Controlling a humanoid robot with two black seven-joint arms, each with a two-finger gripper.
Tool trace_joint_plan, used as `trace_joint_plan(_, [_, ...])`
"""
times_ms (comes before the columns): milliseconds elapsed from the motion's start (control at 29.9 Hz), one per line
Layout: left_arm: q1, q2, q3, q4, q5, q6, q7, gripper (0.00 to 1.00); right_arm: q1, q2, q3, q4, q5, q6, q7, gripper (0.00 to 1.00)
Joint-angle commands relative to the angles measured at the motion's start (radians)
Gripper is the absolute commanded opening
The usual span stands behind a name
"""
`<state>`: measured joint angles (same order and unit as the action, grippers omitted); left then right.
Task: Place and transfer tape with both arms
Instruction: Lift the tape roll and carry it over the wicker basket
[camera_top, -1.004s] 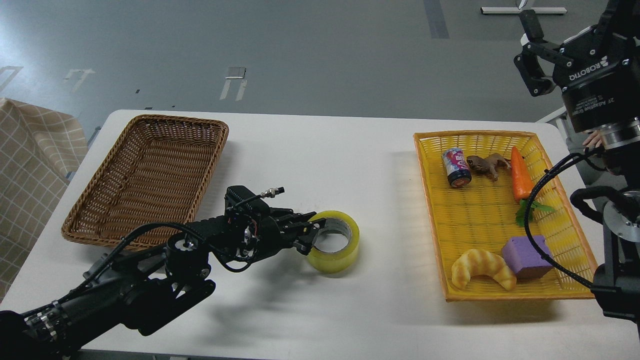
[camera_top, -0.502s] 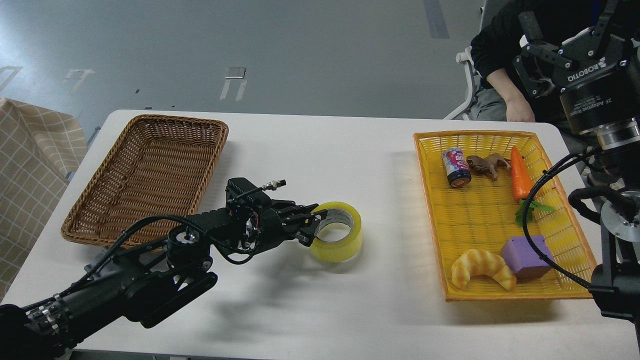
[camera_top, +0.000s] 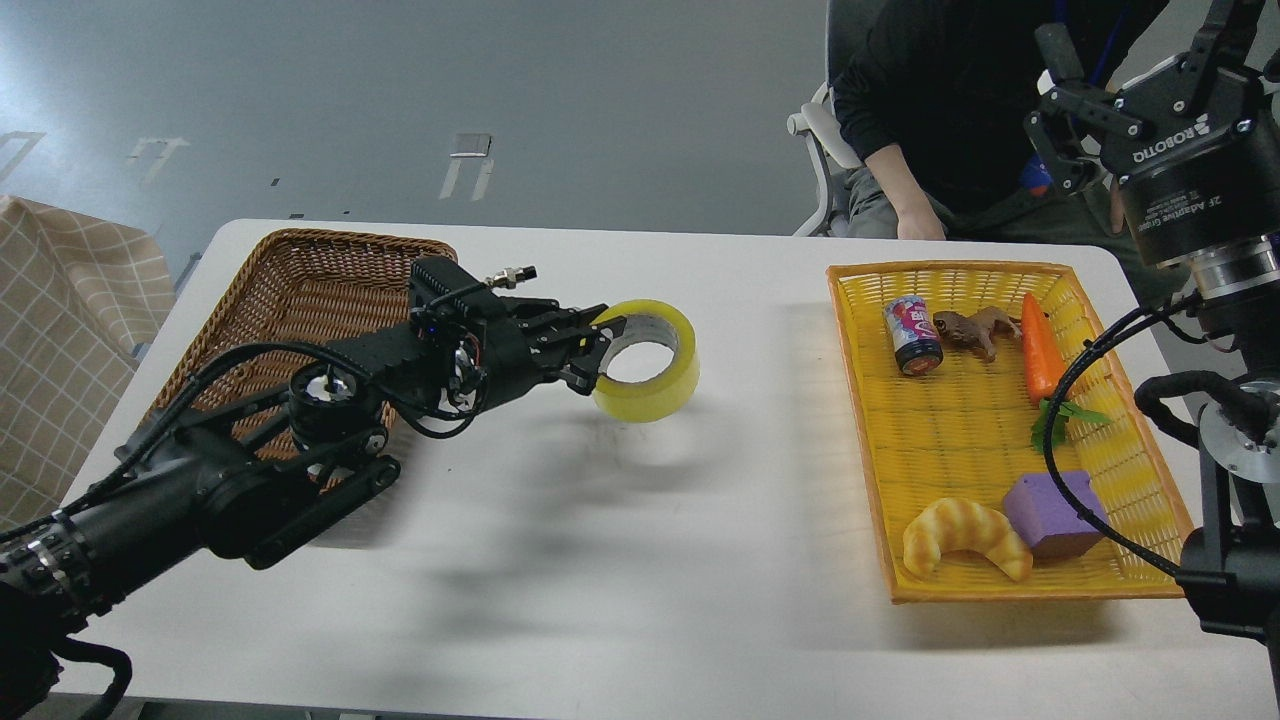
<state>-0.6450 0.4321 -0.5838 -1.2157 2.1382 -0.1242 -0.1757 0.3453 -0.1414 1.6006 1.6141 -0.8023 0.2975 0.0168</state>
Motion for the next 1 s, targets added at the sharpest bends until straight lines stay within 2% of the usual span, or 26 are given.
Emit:
trace_joint_plan(0, [-0.051, 0.049, 0.002, 0.005, -0.079, 0.0, -0.001, 0.1, 0.001, -0.001, -0.001, 0.0, 0.0, 0.0, 0.0, 1.0])
trace_joint_plan(167, [-0.073, 0.134, -0.001, 0.005, -0.115, 0.001, -0.005, 0.11, 0.003, 0.0, -0.001, 0.0, -0.002, 0.0, 0.0, 1.0])
trace_joint_plan(402, [-0.064, 0.255, -0.004, 0.016, -0.182, 0.067, -0.01, 0.11, 0.003, 0.0, -0.007, 0.001, 0.0, 0.0, 0.0, 1.0])
trace_joint_plan(535, [-0.061, 0.3, -0.001, 0.068, -0.225, 0.107, -0.013, 0.11, 0.001, -0.001, -0.008, 0.001, 0.0, 0.0, 0.0, 1.0])
trace_joint_plan(636, [-0.058, 0.321, 0.007, 0.11, -0.242, 0.127, -0.033, 0.12, 0.0, -0.001, -0.008, 0.001, 0.0, 0.0, -0.001, 1.0])
trace_joint_plan(703, [-0.041, 0.339, 0.009, 0.149, -0.245, 0.149, -0.071, 0.12, -0.002, -0.001, -0.01, 0.001, 0.0, 0.0, -0.001, 1.0])
trace_joint_plan(904, [0.019, 0.35, 0.009, 0.237, -0.247, 0.196, -0.122, 0.12, -0.009, -0.001, -0.01, 0.001, 0.0, 0.0, 0.0, 1.0])
trace_joint_plan(971, [0.047, 0.352, 0.009, 0.272, -0.247, 0.216, -0.151, 0.13, -0.011, -0.001, -0.01, 0.001, 0.0, 0.0, -0.001, 1.0])
